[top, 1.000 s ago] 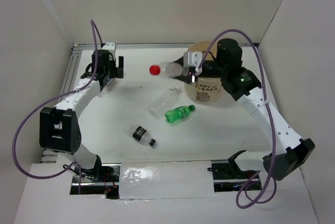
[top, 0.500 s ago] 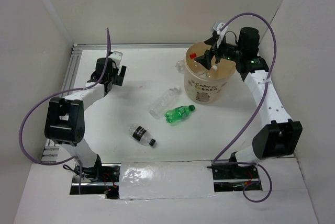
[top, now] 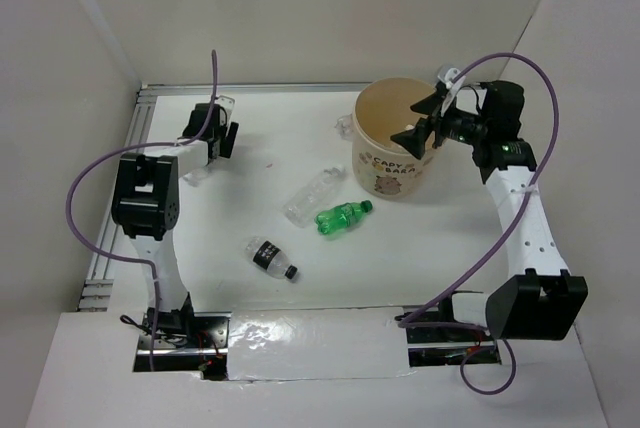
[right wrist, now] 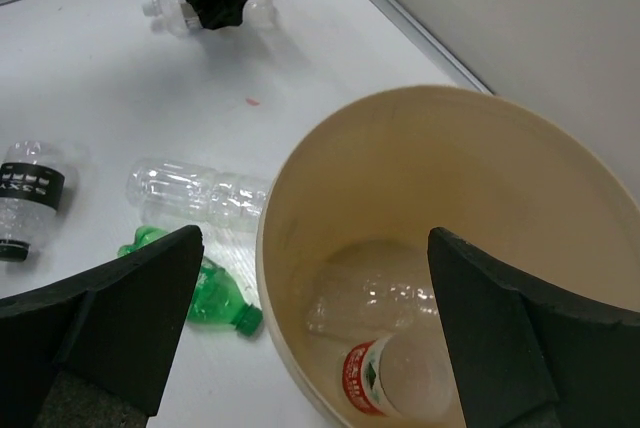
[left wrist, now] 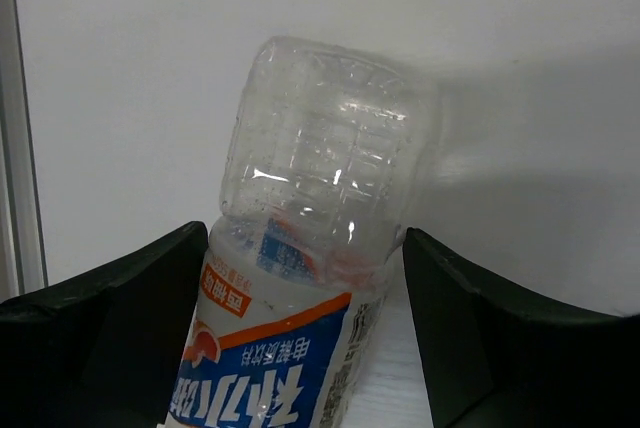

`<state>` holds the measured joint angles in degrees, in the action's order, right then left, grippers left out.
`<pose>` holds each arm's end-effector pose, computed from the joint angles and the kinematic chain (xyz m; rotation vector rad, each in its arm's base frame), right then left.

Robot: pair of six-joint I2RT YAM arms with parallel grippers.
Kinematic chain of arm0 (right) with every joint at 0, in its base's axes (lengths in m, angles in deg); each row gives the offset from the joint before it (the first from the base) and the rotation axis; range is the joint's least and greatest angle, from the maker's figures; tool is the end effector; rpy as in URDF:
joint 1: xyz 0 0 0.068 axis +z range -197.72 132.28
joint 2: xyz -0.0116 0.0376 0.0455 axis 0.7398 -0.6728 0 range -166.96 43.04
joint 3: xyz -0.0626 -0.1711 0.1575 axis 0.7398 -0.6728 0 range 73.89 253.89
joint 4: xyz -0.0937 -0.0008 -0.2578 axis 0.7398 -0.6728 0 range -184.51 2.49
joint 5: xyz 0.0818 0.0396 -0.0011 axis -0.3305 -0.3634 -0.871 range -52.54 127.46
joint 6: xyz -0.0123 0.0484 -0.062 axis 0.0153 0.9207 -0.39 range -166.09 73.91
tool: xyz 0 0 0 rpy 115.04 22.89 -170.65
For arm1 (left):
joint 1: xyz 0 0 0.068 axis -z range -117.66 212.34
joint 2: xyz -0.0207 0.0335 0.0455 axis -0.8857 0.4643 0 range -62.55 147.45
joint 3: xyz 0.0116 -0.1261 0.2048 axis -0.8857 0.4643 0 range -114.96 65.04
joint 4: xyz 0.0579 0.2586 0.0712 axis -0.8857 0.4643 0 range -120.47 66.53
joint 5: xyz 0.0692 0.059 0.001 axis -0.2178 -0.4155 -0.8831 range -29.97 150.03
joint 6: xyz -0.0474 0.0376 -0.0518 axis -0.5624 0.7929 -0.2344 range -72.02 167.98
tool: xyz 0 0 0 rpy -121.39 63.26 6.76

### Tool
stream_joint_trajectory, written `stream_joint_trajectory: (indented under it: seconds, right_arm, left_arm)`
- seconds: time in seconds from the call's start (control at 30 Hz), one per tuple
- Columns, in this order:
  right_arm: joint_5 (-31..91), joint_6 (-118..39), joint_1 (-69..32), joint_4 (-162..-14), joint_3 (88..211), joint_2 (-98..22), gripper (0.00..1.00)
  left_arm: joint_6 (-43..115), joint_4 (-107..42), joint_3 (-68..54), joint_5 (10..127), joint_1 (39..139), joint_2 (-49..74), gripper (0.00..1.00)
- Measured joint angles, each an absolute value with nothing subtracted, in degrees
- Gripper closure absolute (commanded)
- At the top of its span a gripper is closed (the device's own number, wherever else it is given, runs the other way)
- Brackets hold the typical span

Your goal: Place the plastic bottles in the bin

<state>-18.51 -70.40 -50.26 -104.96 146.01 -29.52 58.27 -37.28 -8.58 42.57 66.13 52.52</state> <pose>0.3191 0.0426 0.3572 -0.9438 1.5084 0.5770 0.4667 -0.0104 0.1169 0.0923 2.1685 0.3959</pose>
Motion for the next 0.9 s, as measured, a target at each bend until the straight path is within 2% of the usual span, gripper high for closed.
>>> stream_joint_trajectory:
  seconds: [0.07,0.1,0.2,0.23,0.3,0.33,0.37,0.4,0.43,0.47,0.5,0.53,0.63,0.67,0.83,0.9]
  right_arm:
    - [-19.1,-69.88,-51.53,-105.02,144.52,-28.64,0.0]
    - [-19.41,-69.68,-52.01,-105.02,143.91,-28.4,0.0]
    - [-20.41,-69.37,-53.5,-105.18,142.51,-28.03,0.0]
    - [-20.61,-69.29,-53.91,-105.11,142.14,-27.92,0.01]
    - [-20.98,-69.33,-54.57,-105.33,141.48,-27.68,0.11]
    - [-21.22,-69.31,-55.01,-105.44,141.31,-27.57,0.19]
    - [-21.59,-69.7,-55.46,-105.79,141.29,-27.53,0.33]
    - [-22.09,-70.36,-56.08,-106.27,141.29,-27.53,0.79]
    - [-22.77,-71.14,-56.82,-106.97,141.26,-27.53,0.94]
    - [-23.21,-71.21,-57.54,-107.91,141.24,-27.53,1.0]
    - [-23.56,-71.54,-58.28,-108.98,141.18,-27.53,1.0]
    - [-23.78,-71.71,-58.85,-109.7,141.07,-27.53,0.85]
    - [-24.21,-72.17,-60.49,-111.25,140.43,-27.44,0.29]
    - [-24.34,-72.41,-60.95,-111.43,139.87,-27.18,0.22]
    - [-24.96,-74.36,-62.96,-112.78,135.76,-23.99,0.21]
    - [-24.98,-75.14,-63.16,-113.72,135.34,-22.89,0.3]
  left_arm:
    - [58.01,-36.08,-9.74,43.93,65.54,52.76,0.24]
    - [57.68,-35.53,-10.24,44.8,65.34,52.76,0.38]
    - [56.41,-32.71,-12.14,47.08,64.86,52.65,0.65]
    - [56.43,-31.53,-12.41,47.95,64.8,52.32,0.71]
    - [55.34,-28.62,-12.45,49.79,65.04,50.81,0.74]
    - [55.05,-26.72,-12.45,50.86,65.5,49.56,0.76]
    - [54.7,-25.04,-12.58,52.08,66.15,47.88,0.76]
    - [53.96,-23.29,-13.06,53.59,67.14,45.76,0.77]
    - [53.48,-21.96,-13.89,55.25,68.45,43.44,0.77]
    - [52.61,-21.24,-14.92,56.98,69.89,41.06,0.8]
    - [51.89,-21.02,-16.32,58.86,71.64,38.57,0.8]
    - [50.75,-21.52,-17.83,60.63,73.71,35.95,0.82]
    - [47.01,-26.07,-21.13,66.16,79.88,28.74,0.83]
    - [45.46,-28.65,-21.92,68.17,82.13,26.92,0.83]
    - [36.48,-43.51,-27.42,75.12,92.18,27.03,0.82]
    - [33.61,-48.67,-30.64,76.41,95.0,31.07,0.81]
